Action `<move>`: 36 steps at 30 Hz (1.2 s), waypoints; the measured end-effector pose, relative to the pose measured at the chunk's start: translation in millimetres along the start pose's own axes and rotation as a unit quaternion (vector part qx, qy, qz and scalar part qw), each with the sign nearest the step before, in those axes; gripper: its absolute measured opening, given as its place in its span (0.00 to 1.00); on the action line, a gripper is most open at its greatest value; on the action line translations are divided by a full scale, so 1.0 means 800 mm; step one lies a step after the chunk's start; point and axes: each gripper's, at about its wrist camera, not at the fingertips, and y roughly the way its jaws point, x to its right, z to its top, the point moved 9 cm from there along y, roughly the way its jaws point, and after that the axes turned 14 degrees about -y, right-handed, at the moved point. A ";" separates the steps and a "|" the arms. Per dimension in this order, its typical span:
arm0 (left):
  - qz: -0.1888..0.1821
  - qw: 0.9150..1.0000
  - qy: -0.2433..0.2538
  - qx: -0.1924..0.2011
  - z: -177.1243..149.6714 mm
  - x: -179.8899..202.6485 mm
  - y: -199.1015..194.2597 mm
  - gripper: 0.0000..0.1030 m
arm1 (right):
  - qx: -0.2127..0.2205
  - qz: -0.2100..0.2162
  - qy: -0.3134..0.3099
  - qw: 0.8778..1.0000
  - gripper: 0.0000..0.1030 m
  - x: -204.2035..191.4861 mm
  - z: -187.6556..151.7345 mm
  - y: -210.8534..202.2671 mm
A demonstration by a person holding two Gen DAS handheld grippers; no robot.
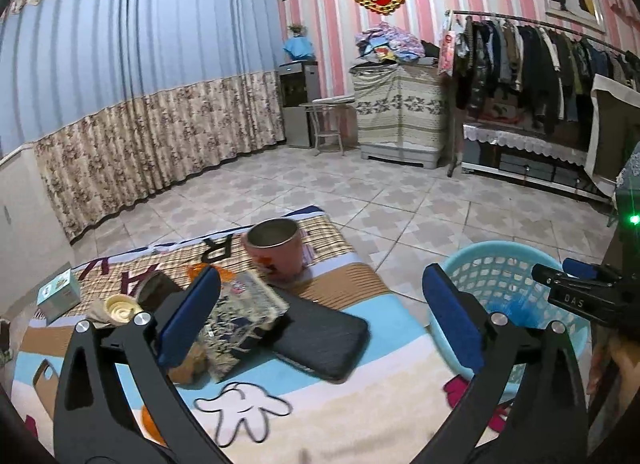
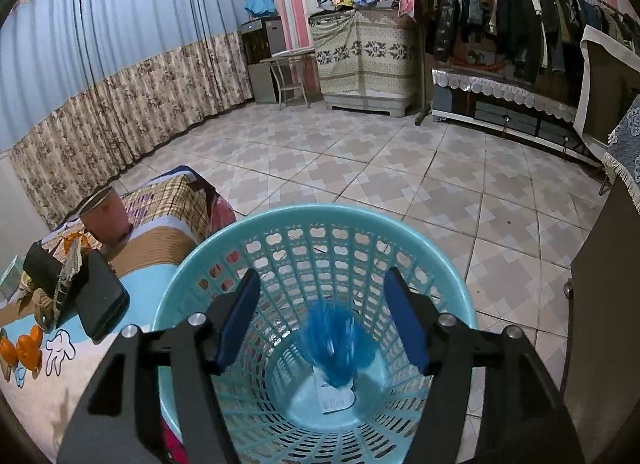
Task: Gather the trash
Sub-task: 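Carry both items to the blue basket and open both grippers to drop them, then move both tools back over the bed toward the orange peels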
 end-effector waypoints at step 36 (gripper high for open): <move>0.199 0.975 -0.095 0.010 -0.075 -0.383 -0.147 0.95 | 0.090 0.066 -0.098 0.989 0.92 -0.308 -0.029 -0.126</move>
